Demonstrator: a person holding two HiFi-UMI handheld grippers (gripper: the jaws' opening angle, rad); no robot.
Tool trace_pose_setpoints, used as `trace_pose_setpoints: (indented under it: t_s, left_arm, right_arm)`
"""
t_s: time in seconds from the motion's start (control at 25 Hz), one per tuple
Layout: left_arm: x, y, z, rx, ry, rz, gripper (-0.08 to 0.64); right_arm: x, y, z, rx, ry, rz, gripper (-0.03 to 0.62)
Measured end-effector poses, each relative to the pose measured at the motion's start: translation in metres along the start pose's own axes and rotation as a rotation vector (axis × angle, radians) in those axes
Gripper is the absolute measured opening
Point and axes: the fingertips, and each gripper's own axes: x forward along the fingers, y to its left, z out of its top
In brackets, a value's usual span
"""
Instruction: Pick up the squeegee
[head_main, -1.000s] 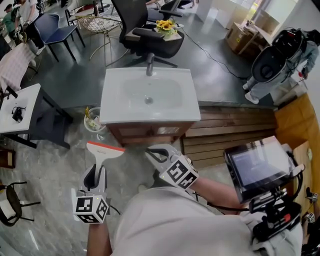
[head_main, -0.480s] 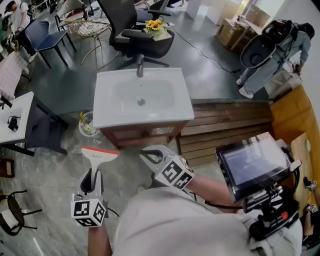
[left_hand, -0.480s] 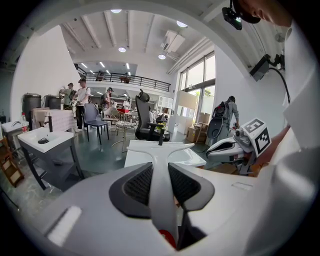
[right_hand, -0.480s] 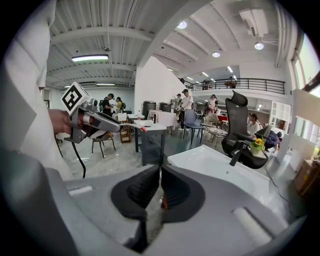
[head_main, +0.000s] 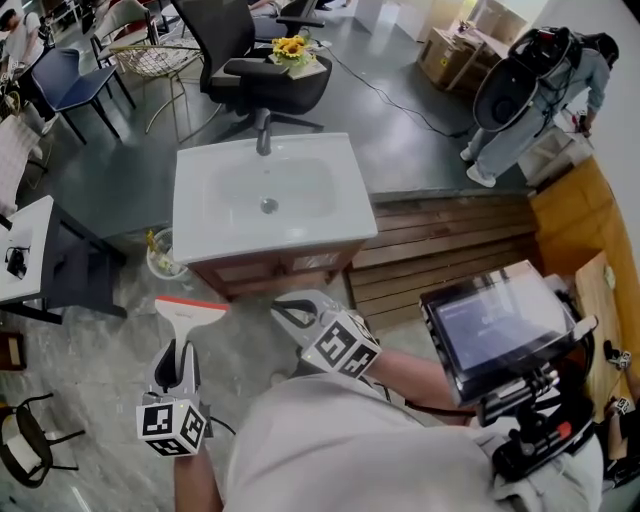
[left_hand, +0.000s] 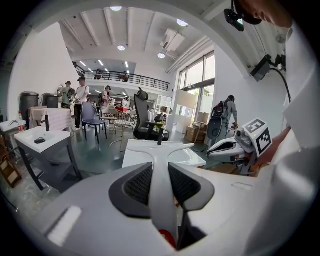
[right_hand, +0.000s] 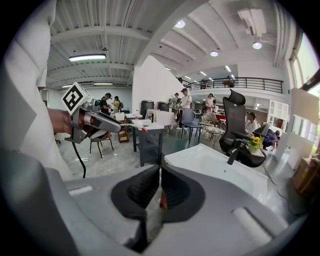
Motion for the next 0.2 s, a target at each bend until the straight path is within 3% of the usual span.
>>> trace_pose_setpoints:
  t_s: [0.2]
  left_arm:
    - [0.0123, 0.005, 0.0036, 0.003, 0.004, -0.002, 0.104]
  right_arm:
    - [0.0074, -0.0091, 0.0011, 0.005, -0.007, -0.002, 0.015]
